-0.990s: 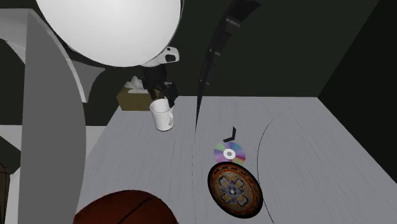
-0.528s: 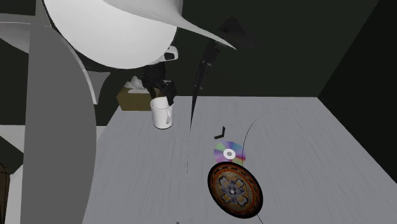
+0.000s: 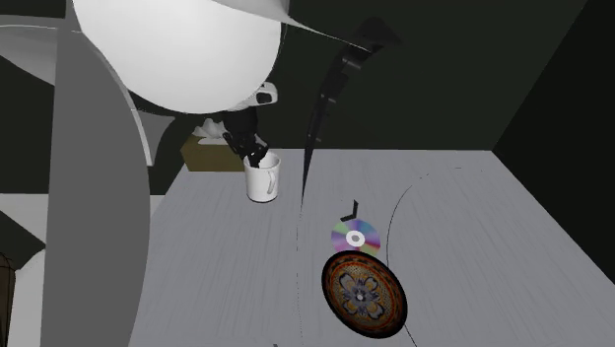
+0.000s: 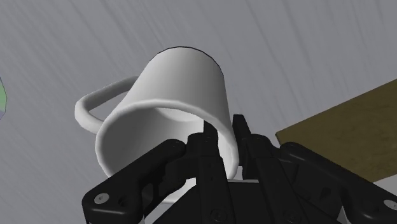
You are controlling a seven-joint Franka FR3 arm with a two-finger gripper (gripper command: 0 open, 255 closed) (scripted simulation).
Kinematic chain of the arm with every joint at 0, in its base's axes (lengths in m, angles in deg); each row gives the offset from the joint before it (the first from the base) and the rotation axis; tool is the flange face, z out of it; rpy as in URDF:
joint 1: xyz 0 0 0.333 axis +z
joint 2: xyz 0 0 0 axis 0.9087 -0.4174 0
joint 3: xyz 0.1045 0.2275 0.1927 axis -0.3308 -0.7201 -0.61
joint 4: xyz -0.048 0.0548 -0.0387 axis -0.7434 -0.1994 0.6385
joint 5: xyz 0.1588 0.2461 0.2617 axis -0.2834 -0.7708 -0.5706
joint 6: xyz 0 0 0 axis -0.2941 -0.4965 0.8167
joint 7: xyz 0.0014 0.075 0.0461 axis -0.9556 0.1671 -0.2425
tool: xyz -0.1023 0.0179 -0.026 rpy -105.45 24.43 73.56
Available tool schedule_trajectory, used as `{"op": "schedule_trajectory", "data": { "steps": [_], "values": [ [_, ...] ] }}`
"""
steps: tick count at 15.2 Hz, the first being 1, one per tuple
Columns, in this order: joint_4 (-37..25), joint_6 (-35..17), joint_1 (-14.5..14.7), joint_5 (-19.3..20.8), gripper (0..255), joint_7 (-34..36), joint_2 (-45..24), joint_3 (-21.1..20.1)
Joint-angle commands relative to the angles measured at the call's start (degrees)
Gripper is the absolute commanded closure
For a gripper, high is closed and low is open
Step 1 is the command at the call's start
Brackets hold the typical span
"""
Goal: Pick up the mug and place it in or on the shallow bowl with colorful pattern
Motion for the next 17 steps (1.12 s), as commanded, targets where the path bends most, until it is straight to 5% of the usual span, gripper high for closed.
{"op": "schedule_trajectory", "data": {
  "steps": [1,17],
  "values": [
    [-0.6,1.0,0.0,-0.2,255,-0.2,0.5,-0.1],
    [-10.4,12.2,1.0,-1.2,255,-1.5,2.1,-0.7]
  ]
}}
